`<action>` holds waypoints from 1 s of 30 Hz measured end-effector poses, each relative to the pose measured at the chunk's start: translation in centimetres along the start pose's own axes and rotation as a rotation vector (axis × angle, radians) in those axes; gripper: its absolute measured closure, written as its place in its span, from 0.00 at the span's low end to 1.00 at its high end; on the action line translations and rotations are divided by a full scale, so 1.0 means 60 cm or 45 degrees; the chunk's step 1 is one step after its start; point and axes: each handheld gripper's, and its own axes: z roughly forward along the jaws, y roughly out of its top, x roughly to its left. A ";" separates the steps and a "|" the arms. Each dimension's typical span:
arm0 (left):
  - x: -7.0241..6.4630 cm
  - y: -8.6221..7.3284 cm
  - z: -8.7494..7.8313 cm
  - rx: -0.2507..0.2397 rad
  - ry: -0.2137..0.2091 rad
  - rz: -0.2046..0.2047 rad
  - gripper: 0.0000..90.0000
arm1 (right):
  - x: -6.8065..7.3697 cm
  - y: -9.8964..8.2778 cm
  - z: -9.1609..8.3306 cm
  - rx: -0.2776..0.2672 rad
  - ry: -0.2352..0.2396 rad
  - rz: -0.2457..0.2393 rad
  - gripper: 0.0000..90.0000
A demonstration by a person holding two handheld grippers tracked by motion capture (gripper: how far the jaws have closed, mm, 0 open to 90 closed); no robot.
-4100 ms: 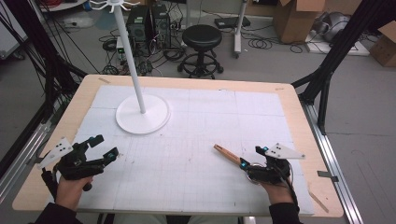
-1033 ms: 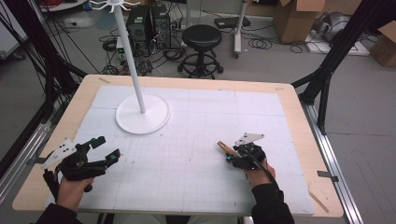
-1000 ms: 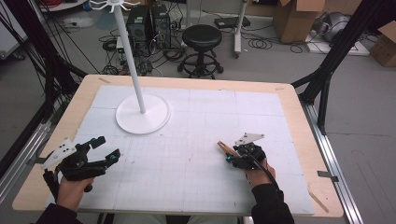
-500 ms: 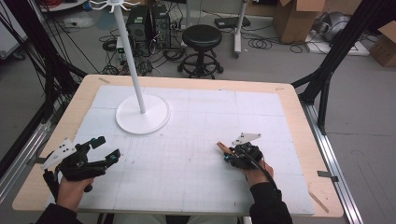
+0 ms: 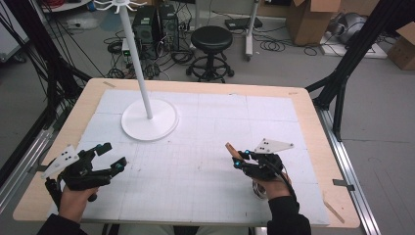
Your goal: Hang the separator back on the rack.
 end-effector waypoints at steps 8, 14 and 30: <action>-0.019 0.021 0.000 -0.036 -0.087 0.009 0.17 | 0.033 0.025 -0.009 -0.109 0.094 -0.018 0.75; -0.037 0.040 0.010 -0.014 -0.224 -0.010 0.16 | 0.073 0.035 -0.008 -0.215 0.223 -0.039 0.75; -0.108 0.090 0.065 -0.043 -0.556 -0.004 0.21 | 0.119 0.053 -0.005 -0.391 0.420 -0.072 0.75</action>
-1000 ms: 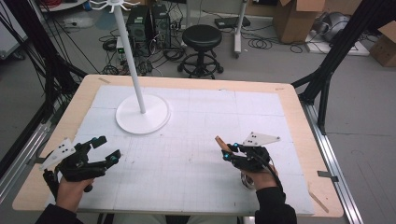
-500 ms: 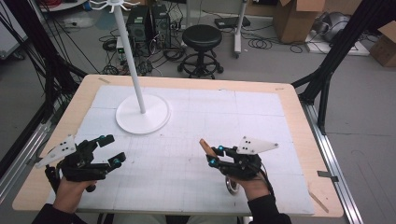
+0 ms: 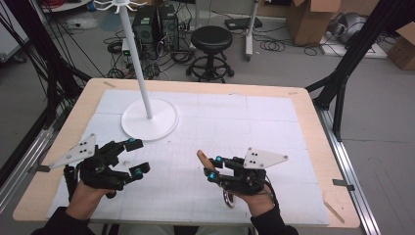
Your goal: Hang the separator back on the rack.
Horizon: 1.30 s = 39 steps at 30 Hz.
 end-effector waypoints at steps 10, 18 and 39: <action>-0.013 0.016 0.057 0.031 -0.222 -0.037 0.24 | 0.011 0.006 0.006 -0.059 0.084 -0.008 0.75; -0.033 0.025 0.095 0.067 -0.325 -0.009 0.30 | 0.029 0.014 0.022 -0.084 0.171 -0.043 0.75; -0.058 0.008 0.132 0.056 -0.481 -0.020 0.58 | 0.045 0.014 0.038 -0.154 0.329 -0.043 0.75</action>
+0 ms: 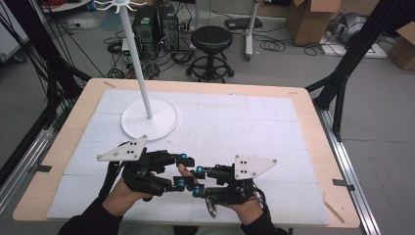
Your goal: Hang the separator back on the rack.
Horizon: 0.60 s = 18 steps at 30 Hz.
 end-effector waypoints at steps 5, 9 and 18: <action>0.001 0.001 0.000 -0.010 -0.004 0.004 0.66 | 0.000 0.000 0.000 -0.004 0.017 0.010 0.75; 0.002 0.002 0.000 -0.018 -0.015 0.003 0.71 | 0.000 0.000 0.002 -0.013 0.030 0.012 0.75; 0.000 0.001 0.000 -0.011 -0.018 0.021 0.77 | -0.001 0.000 0.001 -0.016 0.035 0.017 0.75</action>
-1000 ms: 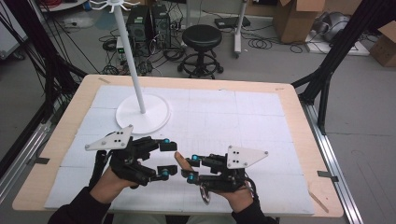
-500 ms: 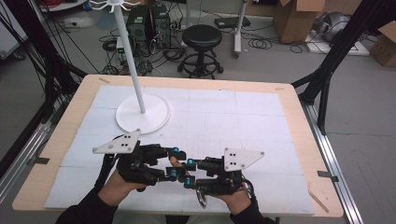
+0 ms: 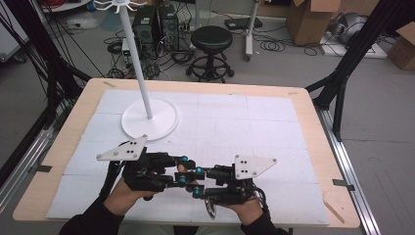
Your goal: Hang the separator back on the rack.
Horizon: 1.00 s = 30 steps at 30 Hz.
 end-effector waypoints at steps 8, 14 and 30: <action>-0.007 0.009 0.004 0.058 0.082 0.022 0.78 | -0.006 -0.003 0.000 0.011 0.011 0.040 0.74; -0.017 0.031 0.011 0.094 0.210 0.035 0.79 | -0.018 -0.008 0.001 0.043 0.049 0.174 0.46; -0.028 0.054 0.004 0.089 0.439 0.109 0.79 | 0.019 -0.007 0.024 0.145 -0.405 -0.004 0.44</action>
